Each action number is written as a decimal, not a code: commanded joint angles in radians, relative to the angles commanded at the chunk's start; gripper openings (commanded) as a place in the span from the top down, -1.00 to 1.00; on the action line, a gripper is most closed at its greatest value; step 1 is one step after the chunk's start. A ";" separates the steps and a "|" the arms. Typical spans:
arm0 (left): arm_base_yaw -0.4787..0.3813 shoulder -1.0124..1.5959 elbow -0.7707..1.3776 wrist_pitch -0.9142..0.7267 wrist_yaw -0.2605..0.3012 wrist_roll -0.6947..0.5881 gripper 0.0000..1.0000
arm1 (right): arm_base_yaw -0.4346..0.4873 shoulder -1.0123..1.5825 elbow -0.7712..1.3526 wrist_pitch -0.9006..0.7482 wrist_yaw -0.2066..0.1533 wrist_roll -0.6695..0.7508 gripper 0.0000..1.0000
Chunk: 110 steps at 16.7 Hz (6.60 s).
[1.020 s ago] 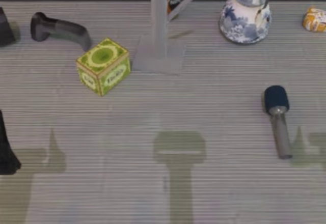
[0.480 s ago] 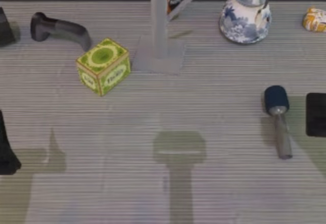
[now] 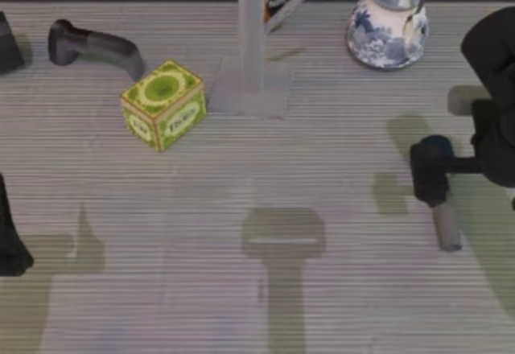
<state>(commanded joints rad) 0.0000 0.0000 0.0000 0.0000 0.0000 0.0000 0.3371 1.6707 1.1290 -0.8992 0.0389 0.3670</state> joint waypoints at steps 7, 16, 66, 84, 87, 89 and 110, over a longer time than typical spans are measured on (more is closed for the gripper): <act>0.000 0.000 0.000 0.000 0.000 0.000 -1.00 | 0.014 0.058 0.050 -0.031 0.001 0.015 -1.00; 0.000 0.000 0.000 0.000 0.000 0.000 -1.00 | 0.005 0.204 -0.065 0.240 0.001 0.009 -1.00; 0.000 0.000 0.000 0.000 0.000 0.000 -1.00 | -0.008 -0.100 -0.423 1.628 -0.437 -0.310 1.00; 0.000 0.000 0.000 0.000 0.000 0.000 -1.00 | 0.265 -0.098 -0.333 1.669 -0.219 -0.351 1.00; 0.000 0.000 0.000 0.000 0.000 0.000 -1.00 | 0.292 -0.094 -0.321 1.661 -0.193 -0.352 1.00; 0.000 0.000 0.000 0.000 0.000 0.000 -1.00 | 0.287 -0.099 -0.325 1.664 -0.197 -0.349 1.00; -0.416 0.764 0.446 0.308 0.128 -0.009 -1.00 | 0.292 -0.094 -0.321 1.661 -0.193 -0.352 1.00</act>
<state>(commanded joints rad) -0.4161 0.7645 0.4462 0.3076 0.1279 -0.0092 0.6286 1.5772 0.8077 0.7622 -0.1538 0.0154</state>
